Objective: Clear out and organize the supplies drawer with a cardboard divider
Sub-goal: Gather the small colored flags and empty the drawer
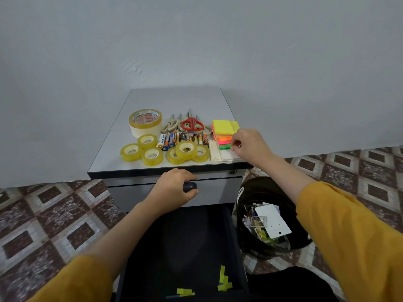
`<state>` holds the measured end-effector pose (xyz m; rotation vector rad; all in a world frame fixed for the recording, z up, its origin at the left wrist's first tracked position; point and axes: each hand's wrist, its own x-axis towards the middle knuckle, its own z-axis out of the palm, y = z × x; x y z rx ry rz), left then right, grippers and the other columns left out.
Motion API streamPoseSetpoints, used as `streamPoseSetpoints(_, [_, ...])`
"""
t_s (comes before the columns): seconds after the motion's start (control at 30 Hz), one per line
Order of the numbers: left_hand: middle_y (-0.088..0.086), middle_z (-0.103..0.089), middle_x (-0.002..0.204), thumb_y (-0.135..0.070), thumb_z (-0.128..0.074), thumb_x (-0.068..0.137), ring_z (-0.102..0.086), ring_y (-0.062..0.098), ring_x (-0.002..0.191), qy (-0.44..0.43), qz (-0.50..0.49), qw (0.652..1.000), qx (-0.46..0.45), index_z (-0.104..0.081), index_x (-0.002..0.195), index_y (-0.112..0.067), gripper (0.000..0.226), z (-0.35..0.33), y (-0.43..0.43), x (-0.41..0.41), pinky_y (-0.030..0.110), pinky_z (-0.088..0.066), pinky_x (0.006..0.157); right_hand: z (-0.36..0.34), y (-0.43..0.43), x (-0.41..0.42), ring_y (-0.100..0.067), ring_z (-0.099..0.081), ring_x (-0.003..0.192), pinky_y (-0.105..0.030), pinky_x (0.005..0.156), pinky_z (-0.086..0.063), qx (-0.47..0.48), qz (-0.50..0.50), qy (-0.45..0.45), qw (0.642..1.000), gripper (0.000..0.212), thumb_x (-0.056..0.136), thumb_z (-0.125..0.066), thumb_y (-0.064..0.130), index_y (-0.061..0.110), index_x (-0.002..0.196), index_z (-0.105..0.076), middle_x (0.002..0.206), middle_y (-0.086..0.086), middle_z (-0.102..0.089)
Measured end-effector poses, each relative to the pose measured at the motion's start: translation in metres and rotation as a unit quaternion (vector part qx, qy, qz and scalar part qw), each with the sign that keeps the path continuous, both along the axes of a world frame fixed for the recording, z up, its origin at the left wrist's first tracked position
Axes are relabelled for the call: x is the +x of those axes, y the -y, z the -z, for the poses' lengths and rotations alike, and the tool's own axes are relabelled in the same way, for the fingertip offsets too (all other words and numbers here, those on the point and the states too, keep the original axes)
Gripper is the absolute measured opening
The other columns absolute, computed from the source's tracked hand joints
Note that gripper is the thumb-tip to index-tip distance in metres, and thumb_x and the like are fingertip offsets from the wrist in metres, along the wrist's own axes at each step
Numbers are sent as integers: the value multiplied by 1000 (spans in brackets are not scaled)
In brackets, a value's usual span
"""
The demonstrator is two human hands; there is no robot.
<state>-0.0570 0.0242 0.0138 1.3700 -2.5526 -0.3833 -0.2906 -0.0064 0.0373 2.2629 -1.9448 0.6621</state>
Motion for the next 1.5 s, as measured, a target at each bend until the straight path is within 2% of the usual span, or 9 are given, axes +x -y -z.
streamPoseSetpoints(0.27, [-5, -66, 111, -31, -60, 88, -56, 12, 105, -38, -13, 998, 42, -68, 111, -23, 25, 5, -21, 21, 28, -45, 92, 5, -43, 27, -19, -53, 67, -31, 68, -44, -36, -21, 113, 993, 5, 77, -69, 3, 1, 73, -68, 73, -8, -63])
streamPoseSetpoints(0.57, [-4, -71, 103, -21, -61, 90, -62, 7, 90, -53, -35, 994, 93, -73, 102, -18, 18, 50, -70, 59, 19, -46, 86, 76, -118, 86, 3, -48, 58, -3, 59, -35, 96, -44, 231, 967, 4, 80, -71, 9, 7, 77, -72, 68, 3, -60])
streamPoseSetpoints(0.77, [2, -70, 110, -19, -55, 93, -63, 15, 101, -35, -69, 987, 143, -71, 109, -12, 23, 97, -86, 79, 13, -39, 84, 132, -128, 103, -13, -64, 79, -27, 78, -52, 216, -54, 207, 953, 10, 84, -66, 9, 10, 89, -74, 86, -4, -72])
streamPoseSetpoints(0.87, [4, -73, 85, -37, -57, 91, -64, 14, 77, 26, -95, 974, 202, -77, 88, -13, 31, 126, -86, 85, 28, -51, 75, 151, -128, 110, -12, -63, 81, -28, 81, -53, 270, -64, 203, 939, 12, 85, -64, 8, 11, 92, -74, 89, -4, -72])
streamPoseSetpoints(0.97, [0, -64, 62, -44, -54, 91, -56, 9, 59, 76, -109, 962, 237, -75, 77, -14, 40, 150, -78, 86, 28, -49, 65, 166, -123, 114, -10, -62, 82, -27, 81, -53, 317, -69, 213, 922, 12, 86, -64, 8, 11, 93, -74, 91, -2, -70])
streamPoseSetpoints(1.13, [-1, -69, 107, -26, -56, 91, -63, 15, 96, 84, -71, 961, 254, -71, 106, -23, 22, 169, -57, 70, 33, -51, 89, 168, -110, 115, 4, -52, 62, -10, 63, -40, 375, -51, 268, 886, 9, 86, -65, 9, 11, 90, -73, 73, 13, -60])
streamPoseSetpoints(1.23, [-2, -68, 109, -22, -57, 90, -62, 12, 97, 86, -38, 956, 277, -70, 108, -22, 22, 183, -46, 57, 31, -50, 91, 173, -99, 112, 4, -52, 60, -8, 59, -39, 401, -35, 267, 876, 9, 86, -66, 11, 13, 92, -73, 72, 15, -57])
streamPoseSetpoints(1.4, [-2, -69, 108, -19, -63, 87, -61, 6, 92, 92, -7, 934, 346, -70, 106, -17, 20, 214, -46, 50, 27, -49, 91, 180, -79, 97, -5, -51, 70, -25, 78, -47, 377, 29, 252, 891, 8, 85, -67, 12, 15, 87, -74, 69, 13, -56])
streamPoseSetpoints(1.5, [-5, -69, 110, -23, -64, 85, -62, 9, 99, 147, 19, 919, 366, -70, 106, -19, 22, 234, -50, 53, 27, -48, 92, 177, -75, 101, 2, -50, 62, -18, 69, -45, 379, 18, 253, 890, 9, 85, -66, 10, 13, 90, -73, 71, 10, -57])
